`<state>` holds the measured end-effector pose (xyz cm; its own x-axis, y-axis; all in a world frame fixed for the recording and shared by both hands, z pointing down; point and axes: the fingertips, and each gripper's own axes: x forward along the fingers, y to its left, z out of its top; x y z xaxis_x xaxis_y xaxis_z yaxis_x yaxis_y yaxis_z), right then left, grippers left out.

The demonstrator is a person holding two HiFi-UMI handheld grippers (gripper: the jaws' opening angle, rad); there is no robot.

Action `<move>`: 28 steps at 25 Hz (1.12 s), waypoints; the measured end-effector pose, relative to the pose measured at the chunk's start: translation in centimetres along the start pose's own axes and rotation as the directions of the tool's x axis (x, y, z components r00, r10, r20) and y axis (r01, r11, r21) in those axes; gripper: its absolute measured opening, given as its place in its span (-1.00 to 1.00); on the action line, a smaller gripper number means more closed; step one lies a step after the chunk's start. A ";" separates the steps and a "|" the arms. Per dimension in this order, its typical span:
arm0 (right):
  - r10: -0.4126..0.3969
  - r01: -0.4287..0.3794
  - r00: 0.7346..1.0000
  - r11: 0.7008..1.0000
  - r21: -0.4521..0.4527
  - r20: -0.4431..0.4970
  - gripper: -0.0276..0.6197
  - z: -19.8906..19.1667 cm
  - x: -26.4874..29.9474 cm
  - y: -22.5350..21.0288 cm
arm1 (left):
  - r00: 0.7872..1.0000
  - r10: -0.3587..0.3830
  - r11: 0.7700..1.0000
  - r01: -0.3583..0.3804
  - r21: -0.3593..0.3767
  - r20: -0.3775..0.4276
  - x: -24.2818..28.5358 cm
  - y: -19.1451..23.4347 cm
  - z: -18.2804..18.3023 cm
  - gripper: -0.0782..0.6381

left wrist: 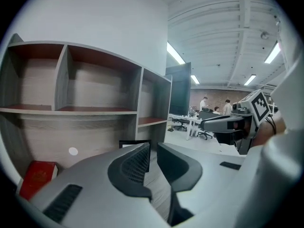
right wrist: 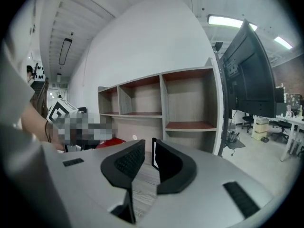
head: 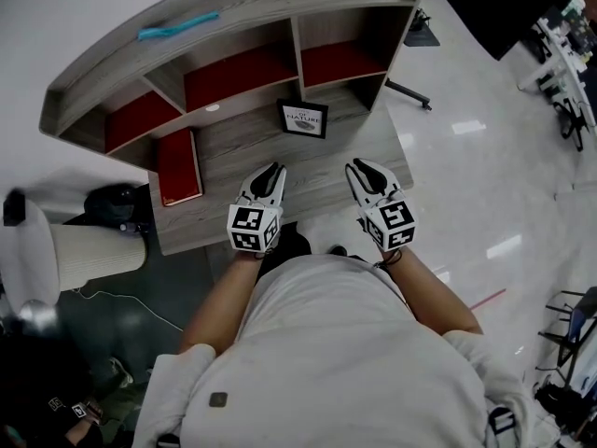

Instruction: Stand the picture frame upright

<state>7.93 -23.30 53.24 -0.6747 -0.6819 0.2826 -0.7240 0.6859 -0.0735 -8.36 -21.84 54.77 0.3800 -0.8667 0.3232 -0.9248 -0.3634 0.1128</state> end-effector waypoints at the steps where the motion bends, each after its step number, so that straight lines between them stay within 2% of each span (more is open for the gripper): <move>1: -0.001 0.001 1.000 1.000 -0.005 0.003 -0.69 0.1 -0.2 -0.1 | 1.000 -0.001 1.000 0.001 0.000 0.002 -0.1 -0.2 0.1 -0.60; 9: 0.018 -0.016 0.999 0.999 -0.033 0.041 -0.84 0.8 -1.5 -0.7 | 0.999 0.005 1.000 -0.006 0.018 0.048 -0.8 -1.6 1.6 -0.73; 18: 0.098 -0.094 0.993 0.993 -0.065 0.062 -0.85 2.3 -3.0 -0.9 | 0.994 0.035 0.999 -0.035 -0.001 0.105 -2.4 -4.1 4.2 -0.74; 22: 0.127 -0.122 0.990 0.989 -0.080 0.057 -0.85 2.6 -4.2 -0.7 | 0.994 0.047 0.999 -0.048 0.011 0.101 -4.1 -5.3 5.0 -0.74; 28: 0.145 -0.141 0.987 0.988 -0.057 0.072 -0.85 2.6 -6.0 0.4 | 0.995 0.057 0.998 -0.060 0.025 0.086 -6.8 -5.9 5.1 -0.74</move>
<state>11.36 -19.59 48.99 -0.7808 -0.5921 0.1996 -0.6126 0.7882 -0.0583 -5.41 -15.57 47.15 0.3265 -0.9124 0.2469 -0.9451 -0.3192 0.0700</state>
